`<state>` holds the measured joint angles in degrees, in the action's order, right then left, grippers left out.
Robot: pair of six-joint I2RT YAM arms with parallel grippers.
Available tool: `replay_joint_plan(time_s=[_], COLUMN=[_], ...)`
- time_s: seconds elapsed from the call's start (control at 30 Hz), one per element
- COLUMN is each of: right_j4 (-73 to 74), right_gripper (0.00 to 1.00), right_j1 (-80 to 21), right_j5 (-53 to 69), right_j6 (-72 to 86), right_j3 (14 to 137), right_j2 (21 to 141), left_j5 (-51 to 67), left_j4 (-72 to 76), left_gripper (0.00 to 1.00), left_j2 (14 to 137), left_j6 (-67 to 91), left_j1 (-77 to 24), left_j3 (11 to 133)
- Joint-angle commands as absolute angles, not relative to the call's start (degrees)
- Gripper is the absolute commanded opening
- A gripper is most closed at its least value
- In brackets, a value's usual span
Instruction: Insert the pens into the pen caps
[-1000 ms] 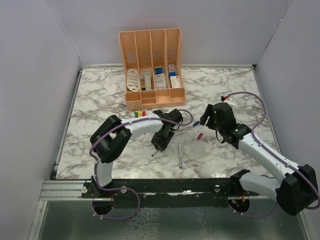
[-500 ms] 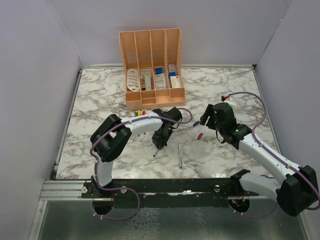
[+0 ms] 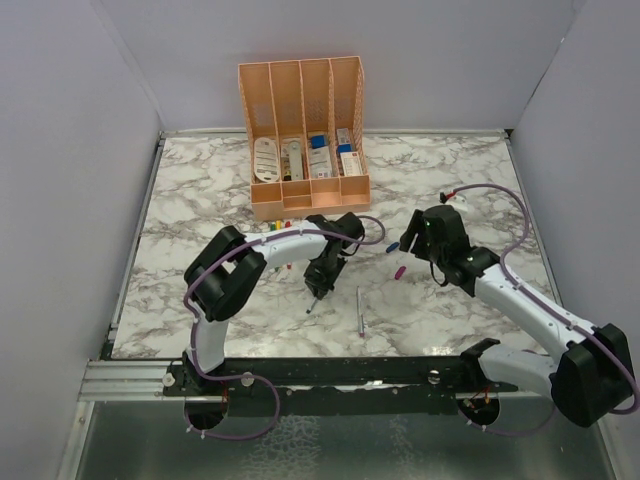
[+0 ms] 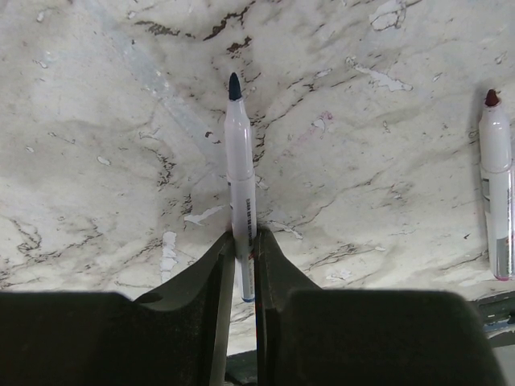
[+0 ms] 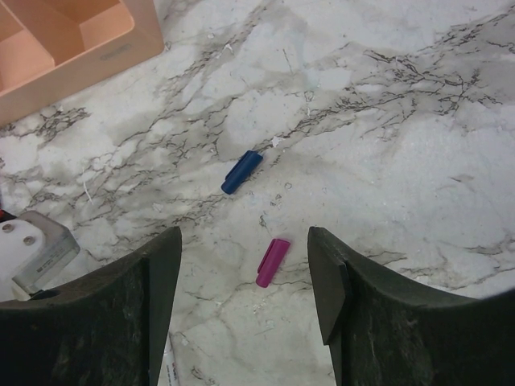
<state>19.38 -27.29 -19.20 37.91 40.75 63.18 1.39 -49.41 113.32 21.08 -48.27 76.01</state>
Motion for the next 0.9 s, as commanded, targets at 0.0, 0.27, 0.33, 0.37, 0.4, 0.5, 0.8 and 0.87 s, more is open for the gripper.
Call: replay_joint_plan(time_s=[0.0, 0.27, 0.33, 0.37, 0.4, 0.5, 0.8, 0.87], right_j4=[19.4, 18.0, 17.8, 17.6, 17.4, 16.9, 17.4, 18.2], right_gripper=[0.63, 0.63, 0.62, 0.61, 0.60, 0.58, 0.53, 0.52], right_j1=[-27.0, -26.9, -26.8, -26.8, -26.7, -26.5, -26.5, -26.5], right_j5=[-20.2, -19.5, -19.1, -18.9, -18.6, -17.6, -16.9, -16.7], right_j6=[38.8, 38.2, 38.3, 38.5, 38.6, 39.2, 42.6, 43.4], right_j3=[41.6, 42.8, 43.8, 44.4, 44.8, 46.9, 52.8, 54.1], right_j2=[64.7, 68.8, 71.1, 72.4, 73.8, 77.8, 86.7, 88.1], left_j5=[-2.5, -6.3, -7.0, -7.3, -7.7, -8.6, -11.2, -12.9], left_j4=[-32.1, -30.1, -30.4, -30.6, -30.8, -31.4, -32.5, -32.5], left_gripper=[0.00, 0.00, 0.00, 0.00, 0.00, 0.00, 0.00, 0.00], left_j2=[121.2, 110.2, 107.2, 105.7, 104.3, 100.5, 90.4, 88.2], left_j6=[21.5, 22.2, 22.5, 22.6, 22.9, 23.8, 25.5, 25.6], left_j1=[-46.7, -45.9, -45.7, -45.7, -45.7, -45.7, -45.7, -45.6], left_j3=[67.3, 65.1, 64.9, 65.0, 65.0, 65.2, 65.8, 66.0])
